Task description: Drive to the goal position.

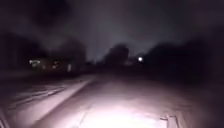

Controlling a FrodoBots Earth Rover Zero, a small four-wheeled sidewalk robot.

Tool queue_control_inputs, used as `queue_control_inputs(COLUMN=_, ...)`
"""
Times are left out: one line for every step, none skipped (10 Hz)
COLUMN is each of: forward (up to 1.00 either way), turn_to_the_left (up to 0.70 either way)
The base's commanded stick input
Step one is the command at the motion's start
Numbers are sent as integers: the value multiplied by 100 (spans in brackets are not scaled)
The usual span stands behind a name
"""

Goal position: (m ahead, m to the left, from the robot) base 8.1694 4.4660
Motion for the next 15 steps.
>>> queue_control_inputs(forward=70, turn_to_the_left=0)
queue_control_inputs(forward=70, turn_to_the_left=0)
queue_control_inputs(forward=70, turn_to_the_left=0)
queue_control_inputs(forward=70, turn_to_the_left=0)
queue_control_inputs(forward=70, turn_to_the_left=0)
queue_control_inputs(forward=70, turn_to_the_left=0)
queue_control_inputs(forward=70, turn_to_the_left=0)
queue_control_inputs(forward=70, turn_to_the_left=0)
queue_control_inputs(forward=70, turn_to_the_left=0)
queue_control_inputs(forward=70, turn_to_the_left=0)
queue_control_inputs(forward=70, turn_to_the_left=0)
queue_control_inputs(forward=70, turn_to_the_left=0)
queue_control_inputs(forward=70, turn_to_the_left=0)
queue_control_inputs(forward=70, turn_to_the_left=0)
queue_control_inputs(forward=70, turn_to_the_left=0)
